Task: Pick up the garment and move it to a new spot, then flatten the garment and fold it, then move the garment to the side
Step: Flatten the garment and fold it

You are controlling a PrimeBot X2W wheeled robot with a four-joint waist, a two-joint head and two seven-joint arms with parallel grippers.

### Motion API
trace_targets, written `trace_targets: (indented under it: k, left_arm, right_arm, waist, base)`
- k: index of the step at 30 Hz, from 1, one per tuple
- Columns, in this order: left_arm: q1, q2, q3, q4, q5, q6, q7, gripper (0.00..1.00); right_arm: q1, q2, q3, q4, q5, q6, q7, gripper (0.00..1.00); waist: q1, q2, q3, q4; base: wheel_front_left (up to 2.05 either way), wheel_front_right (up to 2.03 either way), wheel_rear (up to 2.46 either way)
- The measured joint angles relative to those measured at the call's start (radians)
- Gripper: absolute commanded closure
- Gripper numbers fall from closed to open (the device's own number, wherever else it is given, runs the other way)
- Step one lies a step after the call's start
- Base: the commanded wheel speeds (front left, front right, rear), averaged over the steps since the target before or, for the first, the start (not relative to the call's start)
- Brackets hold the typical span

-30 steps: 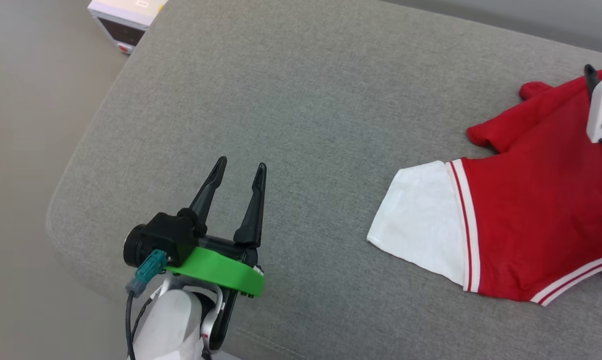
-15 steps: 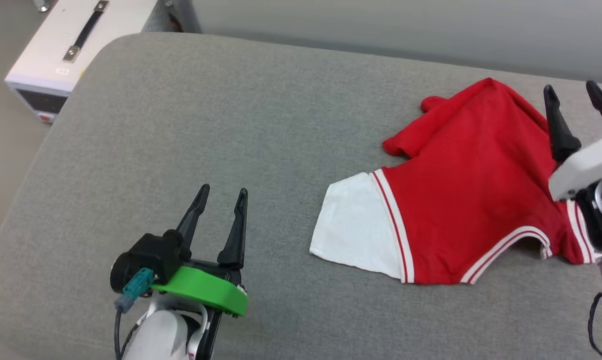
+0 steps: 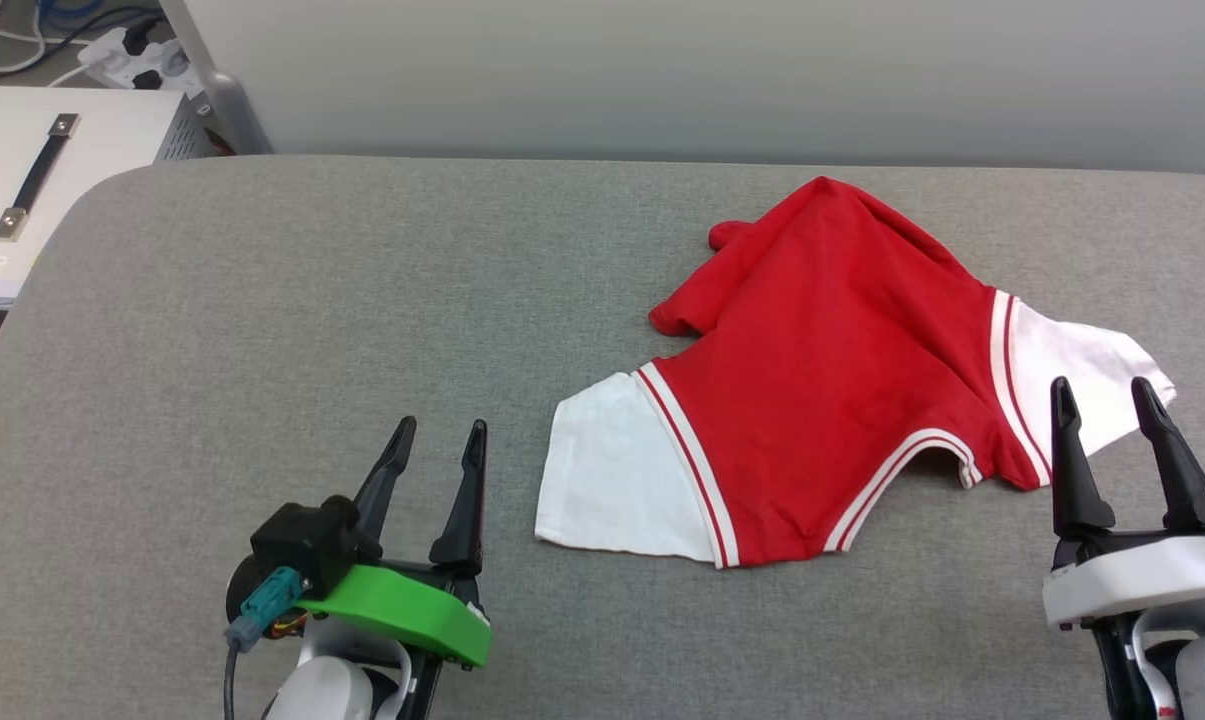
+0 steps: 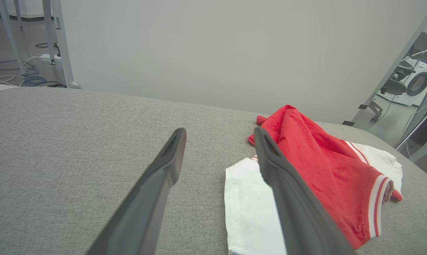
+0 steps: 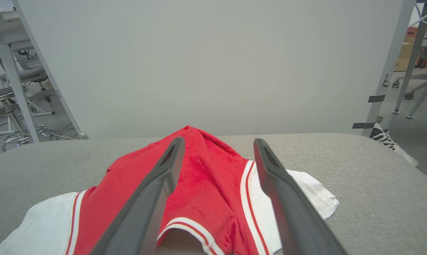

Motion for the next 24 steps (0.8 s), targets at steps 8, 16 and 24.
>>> trace_targets:
  k: [8, 16, 24]
  left_arm:
    - [0.017, -0.004, -0.004, 0.014, -0.014, 0.0, 0.0, 0.0]
    - [0.022, 0.005, -0.039, 0.047, -0.007, 0.0, 0.0, 0.0]
    - [-0.096, 0.013, -0.111, 0.059, 0.0, 0.093, 0.485, 0.0]
  right_arm:
    - [0.059, 0.048, -0.005, -0.042, -0.014, 0.0, -0.029, 0.0]
    - [0.061, 0.05, -0.005, -0.052, -0.021, 0.0, -0.033, 0.0]
    - [0.067, 0.054, -0.009, -0.107, -0.024, 0.0, -0.013, 0.0]
  waist:
    - [0.0, 0.0, -0.003, -0.017]
    - [0.0, 0.0, 0.002, -0.018]
    - [0.0, 0.0, 0.031, -0.058]
  base:
    - [0.0, 0.0, 0.0]
    - [0.0, 0.0, 0.0]
    - [0.0, 0.0, 0.0]
